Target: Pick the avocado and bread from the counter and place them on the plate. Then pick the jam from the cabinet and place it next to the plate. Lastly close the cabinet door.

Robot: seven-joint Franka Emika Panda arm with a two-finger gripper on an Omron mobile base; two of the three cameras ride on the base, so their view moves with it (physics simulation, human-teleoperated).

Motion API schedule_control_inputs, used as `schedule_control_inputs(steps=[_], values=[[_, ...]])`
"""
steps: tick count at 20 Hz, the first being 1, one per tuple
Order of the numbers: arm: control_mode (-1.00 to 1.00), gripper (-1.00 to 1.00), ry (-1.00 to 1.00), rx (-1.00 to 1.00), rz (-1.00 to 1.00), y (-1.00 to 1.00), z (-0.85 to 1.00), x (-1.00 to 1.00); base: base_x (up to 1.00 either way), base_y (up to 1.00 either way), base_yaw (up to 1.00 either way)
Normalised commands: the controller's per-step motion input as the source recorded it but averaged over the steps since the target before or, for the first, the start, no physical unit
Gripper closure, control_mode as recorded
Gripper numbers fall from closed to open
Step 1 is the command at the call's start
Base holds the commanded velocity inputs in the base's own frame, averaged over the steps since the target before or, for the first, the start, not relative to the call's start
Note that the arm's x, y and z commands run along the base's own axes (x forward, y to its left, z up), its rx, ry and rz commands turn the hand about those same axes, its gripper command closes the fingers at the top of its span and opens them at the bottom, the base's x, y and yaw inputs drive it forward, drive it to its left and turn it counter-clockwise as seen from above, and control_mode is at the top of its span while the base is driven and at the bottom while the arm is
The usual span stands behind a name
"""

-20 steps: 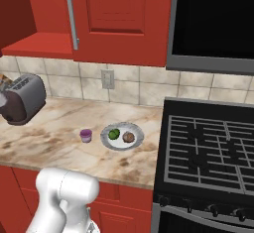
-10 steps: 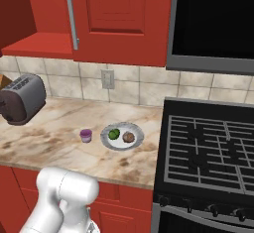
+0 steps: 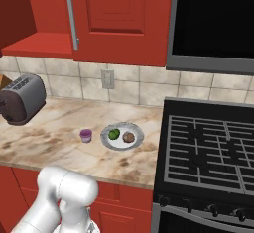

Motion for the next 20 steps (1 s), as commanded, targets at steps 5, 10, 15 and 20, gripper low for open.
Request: schedule_control_inputs(steps=[5,10,15,20], values=[[-1.00,-1.00,0.10,-0.07,-0.17,0.92,-0.42,-0.34,0.00,0.00,0.00],[-1.00,-1.00,0.21,-0.07,-0.16,0.84,-0.52,-0.07,0.00,0.00,0.00],[-1.00,-1.00,0.42,-0.04,-0.19,0.67,-0.56,0.02,0.00,0.00,0.00],[-1.00,-1.00,0.41,0.00,-0.21,0.56,-0.34,0.42,0.00,0.00,0.00]])
